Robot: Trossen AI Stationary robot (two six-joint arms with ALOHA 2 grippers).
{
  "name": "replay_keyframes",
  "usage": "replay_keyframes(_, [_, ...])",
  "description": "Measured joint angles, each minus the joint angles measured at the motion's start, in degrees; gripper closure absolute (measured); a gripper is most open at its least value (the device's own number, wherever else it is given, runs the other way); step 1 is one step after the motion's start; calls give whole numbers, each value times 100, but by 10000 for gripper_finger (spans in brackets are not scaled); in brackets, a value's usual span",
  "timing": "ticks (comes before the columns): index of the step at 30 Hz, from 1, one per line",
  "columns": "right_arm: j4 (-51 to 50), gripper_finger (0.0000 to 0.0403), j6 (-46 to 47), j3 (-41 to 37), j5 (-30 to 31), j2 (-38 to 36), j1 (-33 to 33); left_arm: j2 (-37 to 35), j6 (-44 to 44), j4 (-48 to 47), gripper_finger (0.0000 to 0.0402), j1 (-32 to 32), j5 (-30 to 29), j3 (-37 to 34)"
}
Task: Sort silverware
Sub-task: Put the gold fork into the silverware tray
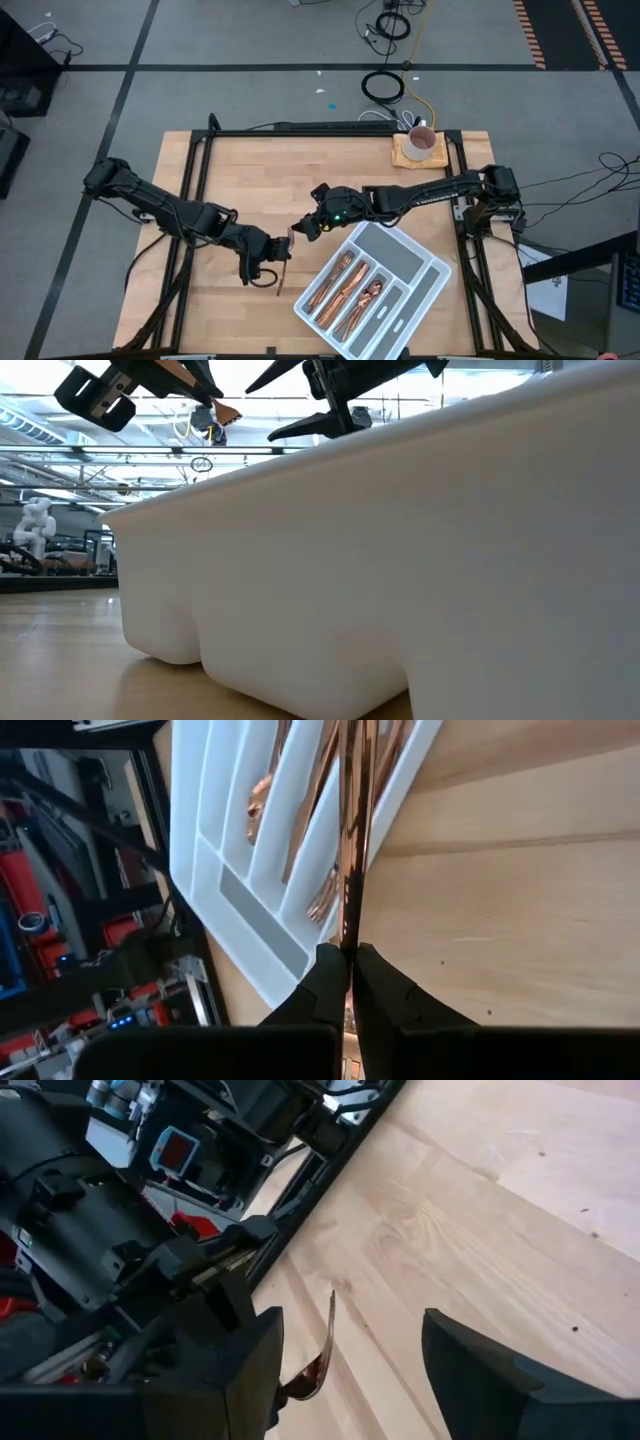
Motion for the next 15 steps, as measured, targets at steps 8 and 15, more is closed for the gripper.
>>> replay_keyframes(8, [-1,179,-67,0,12,0,0,0,-1,283,389,41,36,0])
replay_keyframes(15, [-2,179,-89,0,15,0,0,0,23,393,389,164,168,0])
